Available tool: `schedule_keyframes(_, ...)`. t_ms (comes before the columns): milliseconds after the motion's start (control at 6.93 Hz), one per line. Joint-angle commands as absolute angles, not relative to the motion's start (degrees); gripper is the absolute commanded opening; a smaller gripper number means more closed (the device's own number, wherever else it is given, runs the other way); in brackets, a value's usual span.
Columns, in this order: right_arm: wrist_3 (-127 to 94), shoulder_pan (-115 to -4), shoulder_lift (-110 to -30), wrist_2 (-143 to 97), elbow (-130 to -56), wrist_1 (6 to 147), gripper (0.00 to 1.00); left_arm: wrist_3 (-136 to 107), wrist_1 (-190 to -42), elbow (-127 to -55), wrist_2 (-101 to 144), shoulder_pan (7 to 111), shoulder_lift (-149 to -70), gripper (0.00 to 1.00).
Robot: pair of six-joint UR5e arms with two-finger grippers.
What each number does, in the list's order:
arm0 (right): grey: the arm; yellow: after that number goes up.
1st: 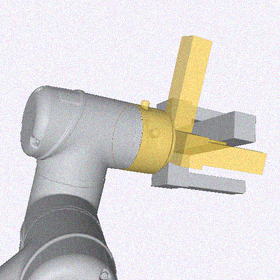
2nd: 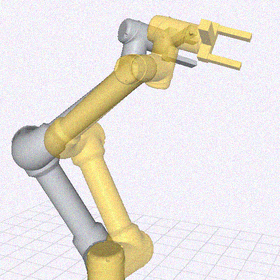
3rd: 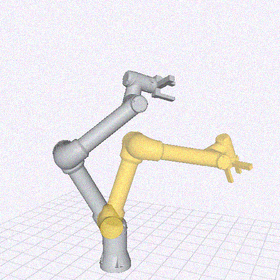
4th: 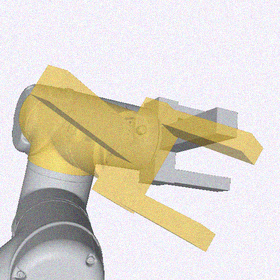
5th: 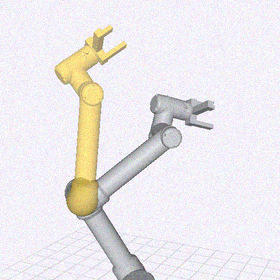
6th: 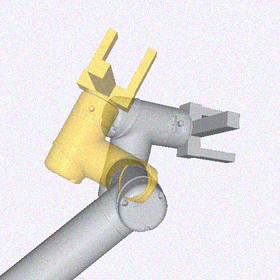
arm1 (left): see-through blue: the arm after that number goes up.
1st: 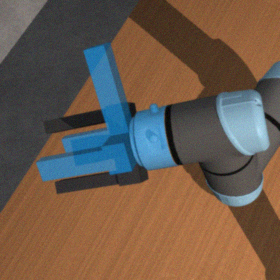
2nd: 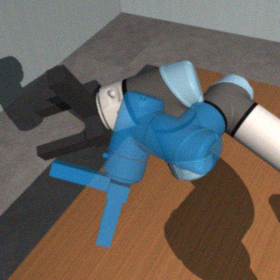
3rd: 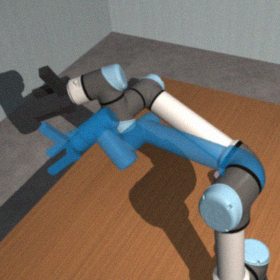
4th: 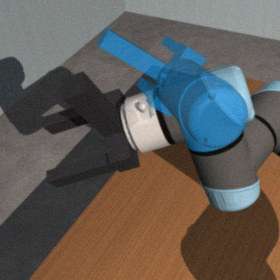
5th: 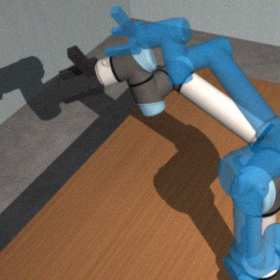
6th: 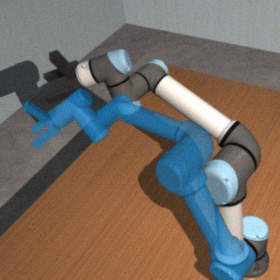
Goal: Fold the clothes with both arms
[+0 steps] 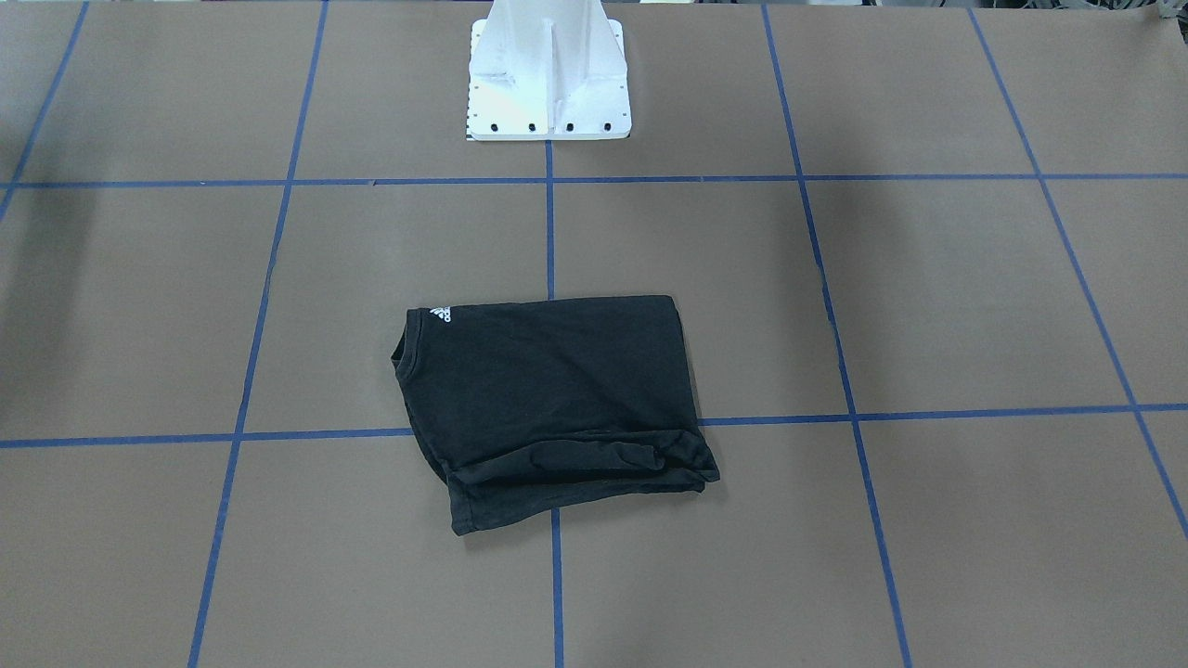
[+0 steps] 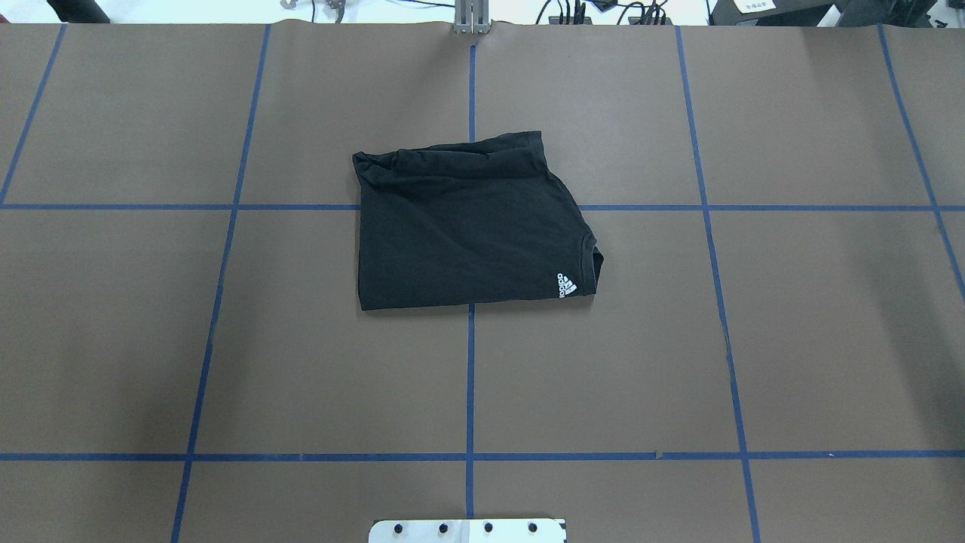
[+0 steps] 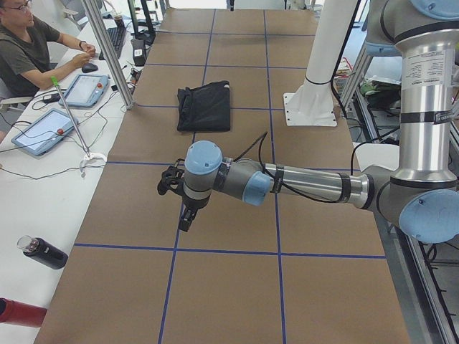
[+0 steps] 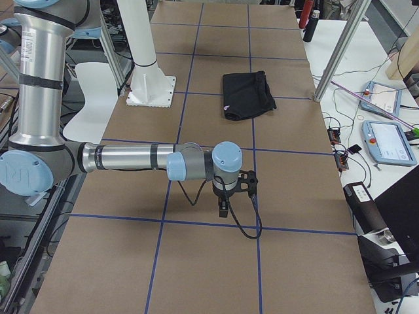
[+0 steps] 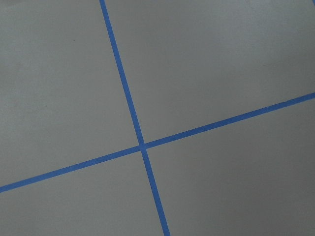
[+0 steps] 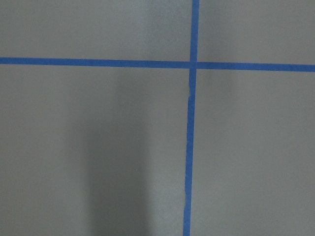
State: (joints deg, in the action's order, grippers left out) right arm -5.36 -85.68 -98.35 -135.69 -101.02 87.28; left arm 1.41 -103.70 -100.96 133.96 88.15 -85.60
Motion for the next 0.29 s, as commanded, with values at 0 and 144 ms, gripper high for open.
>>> schedule_keyframes(0, -5.36, -85.61, -98.35, -135.62, -100.99, 87.28, 1.0, 1.41, -103.62, -101.07, 134.03, 88.15, -85.69, 1.0)
schedule_keyframes(144, -5.45, -85.61, -98.35, -135.7, -101.07, 87.28, 1.0, 1.41, -103.62, -101.07, 134.03, 88.15, -85.69, 1.0)
